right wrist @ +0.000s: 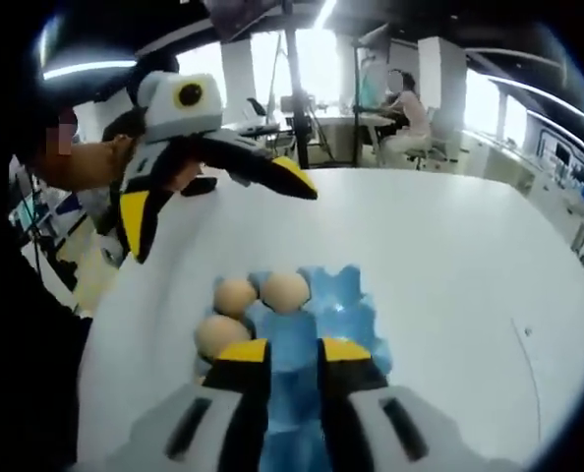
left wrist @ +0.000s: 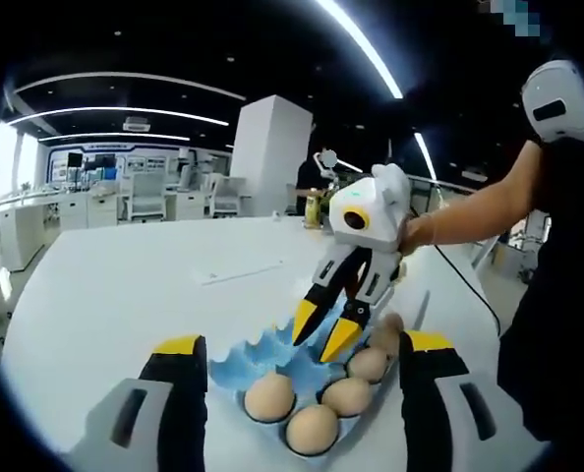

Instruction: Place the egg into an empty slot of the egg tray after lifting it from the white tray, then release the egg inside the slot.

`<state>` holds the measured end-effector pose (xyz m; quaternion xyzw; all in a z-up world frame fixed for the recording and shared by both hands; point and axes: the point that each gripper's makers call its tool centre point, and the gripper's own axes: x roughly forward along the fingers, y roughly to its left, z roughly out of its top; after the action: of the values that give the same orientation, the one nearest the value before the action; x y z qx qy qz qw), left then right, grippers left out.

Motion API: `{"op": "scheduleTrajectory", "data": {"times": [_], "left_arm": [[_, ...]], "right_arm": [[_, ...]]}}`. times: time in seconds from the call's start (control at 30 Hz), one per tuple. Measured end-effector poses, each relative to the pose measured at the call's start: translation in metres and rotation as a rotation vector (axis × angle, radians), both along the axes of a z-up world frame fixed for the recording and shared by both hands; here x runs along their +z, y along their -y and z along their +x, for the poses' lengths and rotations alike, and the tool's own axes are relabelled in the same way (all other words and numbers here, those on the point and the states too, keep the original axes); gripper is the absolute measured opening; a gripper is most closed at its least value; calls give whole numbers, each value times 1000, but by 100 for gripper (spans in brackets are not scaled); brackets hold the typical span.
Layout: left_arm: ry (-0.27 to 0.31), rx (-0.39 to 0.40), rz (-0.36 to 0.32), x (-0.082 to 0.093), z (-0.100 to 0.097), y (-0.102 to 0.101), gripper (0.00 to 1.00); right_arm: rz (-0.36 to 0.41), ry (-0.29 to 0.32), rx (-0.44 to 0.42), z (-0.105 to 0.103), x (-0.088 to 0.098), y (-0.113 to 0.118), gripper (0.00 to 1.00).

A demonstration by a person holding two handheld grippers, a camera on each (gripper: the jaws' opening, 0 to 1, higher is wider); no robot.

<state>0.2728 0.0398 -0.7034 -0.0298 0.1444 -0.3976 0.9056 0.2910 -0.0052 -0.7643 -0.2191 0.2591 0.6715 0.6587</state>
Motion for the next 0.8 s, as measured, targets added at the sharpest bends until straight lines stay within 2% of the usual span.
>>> {"op": "scheduleTrajectory", "data": {"times": [0.07, 0.47, 0.8], "left_arm": [[0, -3, 1, 0, 0, 1, 81], [3, -15, -2, 1, -1, 5, 81], [2, -15, -2, 1, -3, 5, 80]], "right_arm": [[-3, -16, -19, 0, 0, 7, 19], [-7, -1, -49, -2, 4, 38, 20], [-41, 3, -122, 5, -2, 80, 21]]}}
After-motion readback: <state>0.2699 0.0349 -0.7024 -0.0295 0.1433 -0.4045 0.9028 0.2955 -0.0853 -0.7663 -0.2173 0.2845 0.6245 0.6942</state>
